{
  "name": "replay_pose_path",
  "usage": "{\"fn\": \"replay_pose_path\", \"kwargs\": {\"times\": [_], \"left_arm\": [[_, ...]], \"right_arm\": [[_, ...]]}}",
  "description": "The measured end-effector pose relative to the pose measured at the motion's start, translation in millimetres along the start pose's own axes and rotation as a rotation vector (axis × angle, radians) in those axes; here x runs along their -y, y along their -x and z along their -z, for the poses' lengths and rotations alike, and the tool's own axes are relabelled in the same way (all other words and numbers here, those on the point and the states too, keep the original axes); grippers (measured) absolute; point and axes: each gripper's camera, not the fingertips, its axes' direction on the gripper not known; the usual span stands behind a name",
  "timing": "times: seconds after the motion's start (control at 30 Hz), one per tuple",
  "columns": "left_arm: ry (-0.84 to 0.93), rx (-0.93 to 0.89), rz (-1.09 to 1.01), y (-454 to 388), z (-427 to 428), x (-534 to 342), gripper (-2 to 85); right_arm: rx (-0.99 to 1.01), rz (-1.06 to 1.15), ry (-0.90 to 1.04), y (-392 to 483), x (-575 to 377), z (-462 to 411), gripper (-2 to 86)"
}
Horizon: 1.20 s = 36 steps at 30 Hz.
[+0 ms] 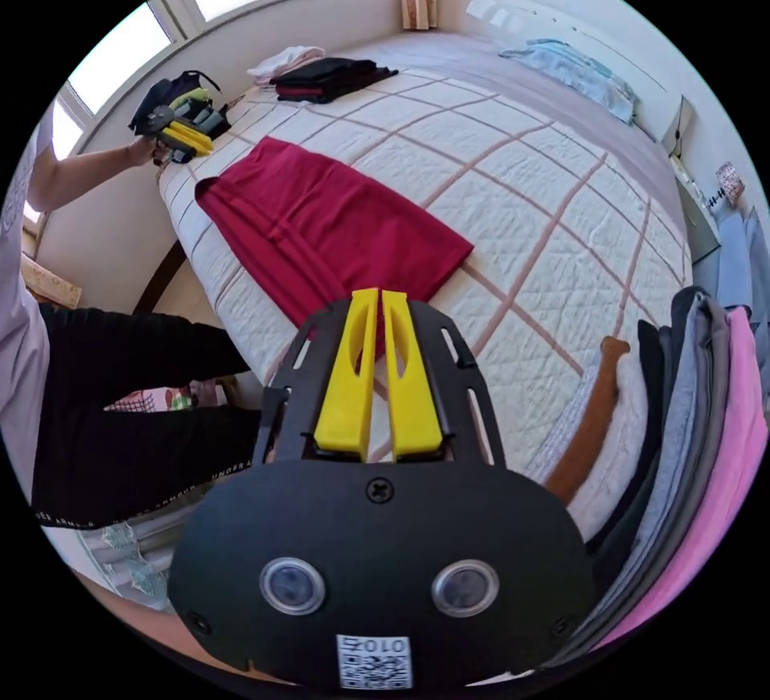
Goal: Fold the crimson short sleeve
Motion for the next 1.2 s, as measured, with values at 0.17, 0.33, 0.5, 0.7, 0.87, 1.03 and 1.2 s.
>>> {"fn": "replay_pose_path", "kwargs": {"times": [0.17,0.33,0.5,0.7,0.87,1.03,1.2], "left_arm": [[0.051,-0.112,-0.007,-9.7,-66.4,47.1,4.7],[0.119,-0.202,-0.029,-30.7,-106.8,61.0,4.0],[0.188,-0.217,-0.141,-70.8,-107.4,37.0,2.5],[0.202,-0.283,-0.138,-99.5,-94.0,6.5,1.0],[0.021,-0.14,-0.045,-115.2,-78.1,26.7,1.0],[0.253,-0.06,-0.019,-132.6,-152.8,21.1,0.8],[0.099,-0.045,0.13,-143.7,-135.3,14.5,2.0]], "right_arm": [[0.186,0.02,0.173,12.6,60.0,-73.4,1.2],[0.214,0.097,0.317,39.0,67.5,-113.9,1.1],[0.261,0.19,0.353,73.4,26.2,-95.7,1.1],[0.216,0.164,0.305,91.3,-14.9,-72.3,1.1],[0.072,-0.104,0.011,66.3,-16.4,-50.5,1.4],[0.05,-0.092,0.233,73.3,-39.5,-109.7,3.0],[0.056,-0.34,0.001,55.5,-73.0,-60.0,8.4]]}}
